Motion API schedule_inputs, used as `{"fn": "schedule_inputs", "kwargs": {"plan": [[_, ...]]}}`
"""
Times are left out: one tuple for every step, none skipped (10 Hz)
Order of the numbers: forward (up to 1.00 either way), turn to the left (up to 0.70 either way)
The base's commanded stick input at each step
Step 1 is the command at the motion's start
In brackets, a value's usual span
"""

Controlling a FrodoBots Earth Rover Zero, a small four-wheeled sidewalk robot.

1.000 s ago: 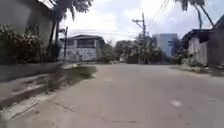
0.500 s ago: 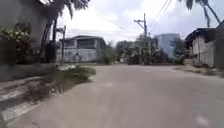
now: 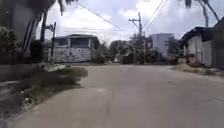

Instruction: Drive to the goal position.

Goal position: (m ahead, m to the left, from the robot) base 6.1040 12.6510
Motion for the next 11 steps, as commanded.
{"fn": "schedule_inputs", "kwargs": {"plan": [[0.98,0.00],[0.98,0.00],[0.98,0.00],[0.98,0.00],[0.98,0.00],[0.98,0.00],[0.98,0.00],[0.98,0.00],[0.98,0.00],[0.98,0.00],[0.98,0.00]]}}
